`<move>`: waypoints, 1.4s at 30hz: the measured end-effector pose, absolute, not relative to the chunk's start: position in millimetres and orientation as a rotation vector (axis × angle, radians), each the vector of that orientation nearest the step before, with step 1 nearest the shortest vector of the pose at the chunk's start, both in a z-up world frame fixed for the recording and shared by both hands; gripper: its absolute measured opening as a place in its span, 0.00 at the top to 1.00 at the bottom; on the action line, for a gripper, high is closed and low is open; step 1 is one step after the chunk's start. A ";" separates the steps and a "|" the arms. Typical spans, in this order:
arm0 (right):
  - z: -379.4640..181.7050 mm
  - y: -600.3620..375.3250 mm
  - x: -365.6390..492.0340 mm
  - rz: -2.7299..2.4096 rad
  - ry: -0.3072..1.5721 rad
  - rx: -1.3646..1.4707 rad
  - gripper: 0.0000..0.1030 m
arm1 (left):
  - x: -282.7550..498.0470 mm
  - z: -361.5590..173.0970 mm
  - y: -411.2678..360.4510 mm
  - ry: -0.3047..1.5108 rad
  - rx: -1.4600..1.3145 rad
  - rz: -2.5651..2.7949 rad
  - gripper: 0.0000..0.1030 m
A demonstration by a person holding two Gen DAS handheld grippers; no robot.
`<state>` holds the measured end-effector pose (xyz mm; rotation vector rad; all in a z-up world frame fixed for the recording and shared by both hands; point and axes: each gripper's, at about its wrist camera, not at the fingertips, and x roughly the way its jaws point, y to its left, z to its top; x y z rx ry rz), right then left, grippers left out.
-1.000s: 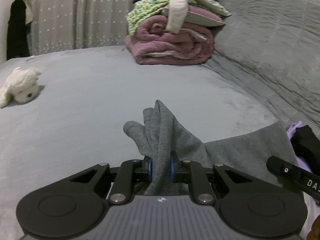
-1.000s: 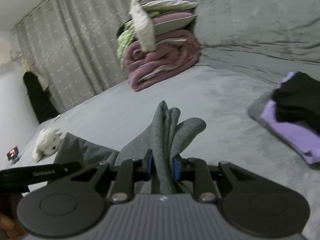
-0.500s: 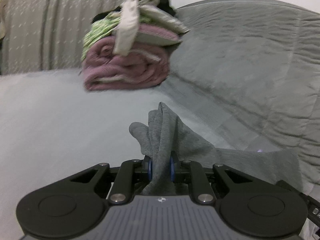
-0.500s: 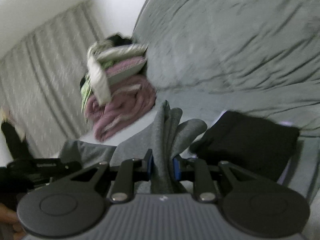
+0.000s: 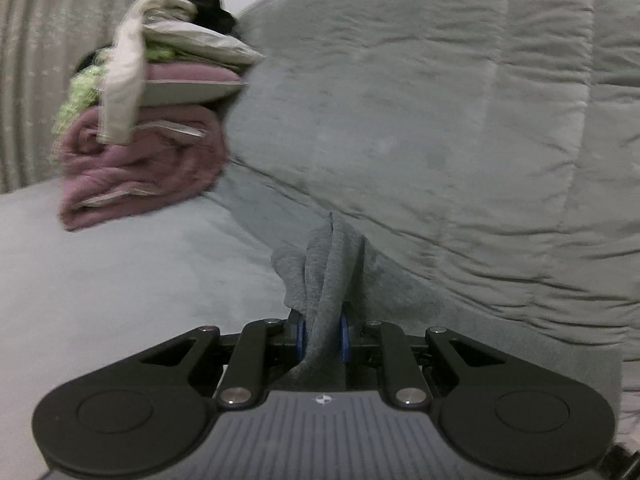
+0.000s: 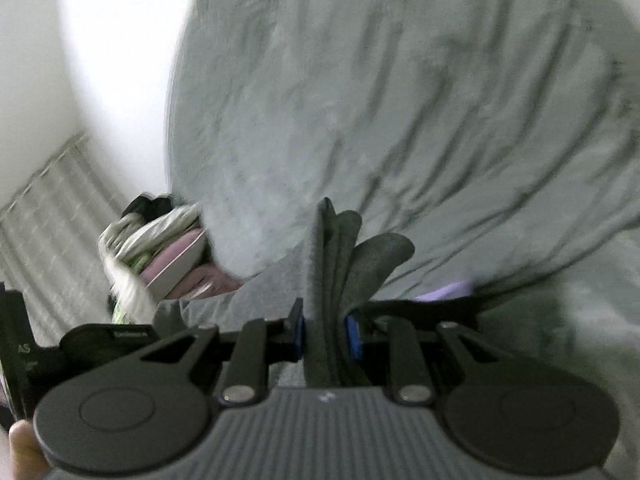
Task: Fold clothes
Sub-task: 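Carry the grey shirt with both grippers toward the clothes stack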
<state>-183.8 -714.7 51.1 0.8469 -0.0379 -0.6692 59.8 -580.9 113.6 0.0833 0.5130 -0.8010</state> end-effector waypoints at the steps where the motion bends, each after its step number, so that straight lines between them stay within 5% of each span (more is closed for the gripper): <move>1: 47.5 -719.2 -188.0 -0.689 -0.047 0.873 0.82 | 59.8 114.0 -589.6 0.527 0.086 -0.824 0.86; 22: -3.1 -767.3 -205.2 -0.711 0.007 1.157 0.81 | 77.2 79.1 -652.7 0.656 0.149 -0.915 0.85; 29: -7.6 -770.1 -208.4 -0.727 0.027 1.194 0.78 | 82.6 70.1 -656.8 0.655 0.158 -0.927 0.76; 35: -9.7 -770.7 -218.1 -0.797 0.035 1.213 0.60 | 86.9 70.0 -657.0 0.617 0.134 -0.871 0.58; 42: -1.5 -769.2 -236.1 -0.947 0.000 1.117 0.60 | 86.6 79.4 -645.6 0.522 0.161 -0.756 0.58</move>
